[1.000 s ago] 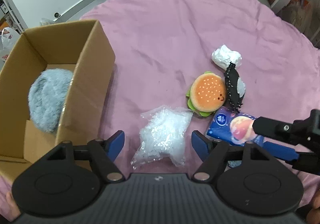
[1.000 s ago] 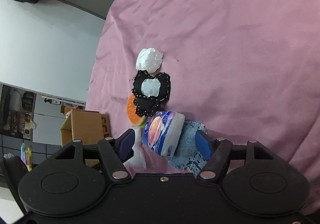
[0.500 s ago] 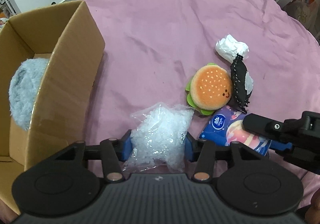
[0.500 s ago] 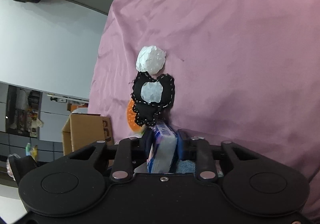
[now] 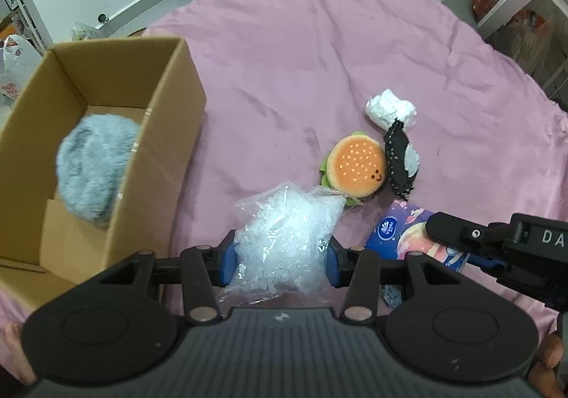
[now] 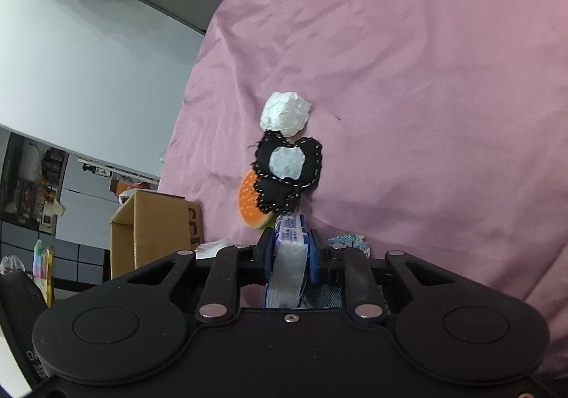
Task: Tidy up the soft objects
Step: 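Grasp the clear bag with the left gripper while the right grasps the blue tissue pack, then carry the bag and tissue pack with both grippers over the cardboard box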
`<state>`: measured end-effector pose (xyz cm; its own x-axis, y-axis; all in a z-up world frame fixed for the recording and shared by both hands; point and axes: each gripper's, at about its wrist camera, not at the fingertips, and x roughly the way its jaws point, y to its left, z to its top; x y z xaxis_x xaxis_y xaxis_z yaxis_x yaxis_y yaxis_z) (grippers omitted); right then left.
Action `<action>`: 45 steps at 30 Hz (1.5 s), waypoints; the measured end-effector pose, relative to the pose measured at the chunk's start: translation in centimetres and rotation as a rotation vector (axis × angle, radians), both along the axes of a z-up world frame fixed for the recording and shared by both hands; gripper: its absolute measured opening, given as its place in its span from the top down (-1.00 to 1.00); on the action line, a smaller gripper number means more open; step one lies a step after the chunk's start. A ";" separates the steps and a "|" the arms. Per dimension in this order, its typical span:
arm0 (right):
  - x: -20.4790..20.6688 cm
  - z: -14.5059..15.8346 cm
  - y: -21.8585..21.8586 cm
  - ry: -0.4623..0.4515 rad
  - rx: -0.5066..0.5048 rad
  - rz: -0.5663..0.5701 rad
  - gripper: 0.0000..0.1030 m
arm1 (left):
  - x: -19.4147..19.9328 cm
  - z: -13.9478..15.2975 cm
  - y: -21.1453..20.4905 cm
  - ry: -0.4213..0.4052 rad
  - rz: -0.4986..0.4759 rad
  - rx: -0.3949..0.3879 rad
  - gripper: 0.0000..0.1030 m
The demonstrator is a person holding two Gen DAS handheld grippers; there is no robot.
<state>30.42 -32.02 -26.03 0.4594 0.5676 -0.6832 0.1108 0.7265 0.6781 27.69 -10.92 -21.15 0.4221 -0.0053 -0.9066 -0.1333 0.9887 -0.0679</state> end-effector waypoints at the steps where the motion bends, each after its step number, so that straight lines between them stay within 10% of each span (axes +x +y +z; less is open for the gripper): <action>1: -0.3 0.4 0.1 -0.005 -0.005 -0.001 0.62 | -0.2 0.4 0.1 -0.008 0.003 -0.003 0.09; 45: -7.8 13.4 9.7 -0.232 -0.129 0.016 0.62 | -9.2 10.7 11.7 -0.217 0.128 -0.068 0.09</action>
